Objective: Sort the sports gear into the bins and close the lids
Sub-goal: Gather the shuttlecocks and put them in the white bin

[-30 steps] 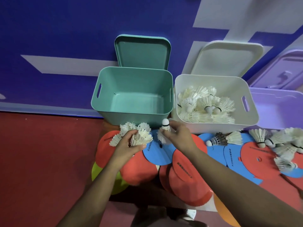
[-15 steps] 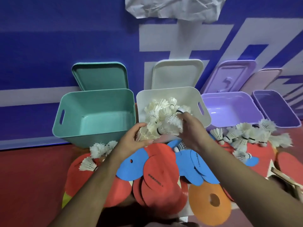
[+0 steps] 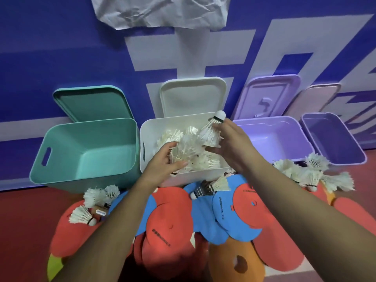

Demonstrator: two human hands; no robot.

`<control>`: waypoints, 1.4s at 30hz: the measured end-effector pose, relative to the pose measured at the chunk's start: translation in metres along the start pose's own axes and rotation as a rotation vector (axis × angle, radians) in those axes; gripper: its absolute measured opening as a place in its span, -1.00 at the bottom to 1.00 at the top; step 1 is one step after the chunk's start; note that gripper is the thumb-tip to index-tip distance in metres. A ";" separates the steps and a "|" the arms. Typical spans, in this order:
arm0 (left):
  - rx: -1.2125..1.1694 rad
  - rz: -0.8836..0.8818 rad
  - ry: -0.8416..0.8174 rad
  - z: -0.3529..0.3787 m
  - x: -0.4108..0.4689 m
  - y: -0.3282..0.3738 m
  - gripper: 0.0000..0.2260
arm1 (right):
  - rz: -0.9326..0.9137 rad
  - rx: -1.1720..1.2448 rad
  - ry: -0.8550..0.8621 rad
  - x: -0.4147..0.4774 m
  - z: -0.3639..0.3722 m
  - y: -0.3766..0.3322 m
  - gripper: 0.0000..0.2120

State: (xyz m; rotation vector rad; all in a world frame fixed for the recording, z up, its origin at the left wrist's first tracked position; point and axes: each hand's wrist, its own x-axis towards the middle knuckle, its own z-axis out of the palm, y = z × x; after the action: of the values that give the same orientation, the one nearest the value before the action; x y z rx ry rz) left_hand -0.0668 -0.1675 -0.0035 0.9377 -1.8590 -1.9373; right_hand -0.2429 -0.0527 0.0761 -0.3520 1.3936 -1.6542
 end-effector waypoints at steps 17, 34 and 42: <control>0.720 0.041 0.026 -0.005 0.057 0.005 -0.45 | -0.202 -1.227 -0.208 0.068 -0.019 0.048 -0.53; 0.952 0.365 0.251 0.015 0.062 -0.002 -0.59 | -0.243 -1.006 0.056 0.047 -0.052 0.055 -0.66; 0.619 0.142 -0.127 0.068 -0.020 -0.030 -0.91 | -0.162 -1.027 0.188 -0.024 -0.098 0.090 -0.92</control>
State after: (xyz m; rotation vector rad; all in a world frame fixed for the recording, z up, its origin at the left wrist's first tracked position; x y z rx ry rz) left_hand -0.0881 -0.0984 -0.0309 0.8148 -2.5913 -1.3781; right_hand -0.2584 0.0326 -0.0274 -0.9143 2.3403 -0.9693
